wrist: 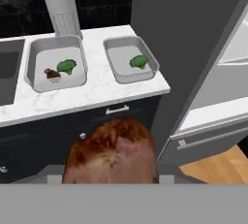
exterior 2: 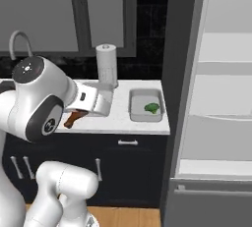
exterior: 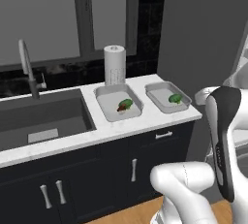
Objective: Place one broccoli and one chicken drumstick in each tupperware on the nearby counter, to pack two identical lunches.
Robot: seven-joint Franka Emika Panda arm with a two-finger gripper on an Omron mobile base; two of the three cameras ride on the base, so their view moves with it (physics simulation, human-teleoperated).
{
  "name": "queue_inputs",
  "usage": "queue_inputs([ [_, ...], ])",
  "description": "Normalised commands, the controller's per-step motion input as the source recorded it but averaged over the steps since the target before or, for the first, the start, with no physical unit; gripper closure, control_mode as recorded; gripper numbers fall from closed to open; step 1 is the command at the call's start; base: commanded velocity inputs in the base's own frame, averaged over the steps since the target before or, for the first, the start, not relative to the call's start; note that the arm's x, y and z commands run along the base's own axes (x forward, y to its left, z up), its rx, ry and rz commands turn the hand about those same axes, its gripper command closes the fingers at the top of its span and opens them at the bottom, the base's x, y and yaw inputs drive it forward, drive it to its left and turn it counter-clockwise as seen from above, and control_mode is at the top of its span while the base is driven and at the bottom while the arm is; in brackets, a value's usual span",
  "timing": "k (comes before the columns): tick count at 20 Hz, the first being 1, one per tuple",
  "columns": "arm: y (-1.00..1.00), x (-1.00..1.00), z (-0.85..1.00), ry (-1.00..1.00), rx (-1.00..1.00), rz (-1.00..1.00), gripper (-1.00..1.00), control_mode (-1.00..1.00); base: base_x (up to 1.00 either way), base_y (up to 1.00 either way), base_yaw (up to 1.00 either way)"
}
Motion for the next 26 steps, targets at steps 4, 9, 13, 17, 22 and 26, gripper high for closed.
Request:
queue_inputs([
  [4, 0.0, 0.0, 0.0, 0.0, 0.0, 0.0, 1.0, 1.0, 0.72, -0.36, 0.0],
  [9, 0.02, 0.0, 0.0, -0.01, 0.0, 0.0, 1.0, -1.0, 0.04, 0.04, 0.0],
  [13, -0.04, 0.49, -0.11, -0.03, -0.04, -0.01, 1.0, -1.0, 0.0, 0.0, 0.0],
  [17, -0.1, 0.99, -0.28, 0.0, 0.0, -0.02, 1.0, -1.0, 0.0, 0.0, 0.0],
  [22, -0.15, 1.0, -0.38, 0.17, 0.01, 0.02, 1.0, -1.0, 0.0, 0.0, 0.0],
  [26, -0.22, 1.0, -0.53, 0.16, 0.0, 0.05, 1.0, -1.0, 0.0, 0.0, 0.0],
])
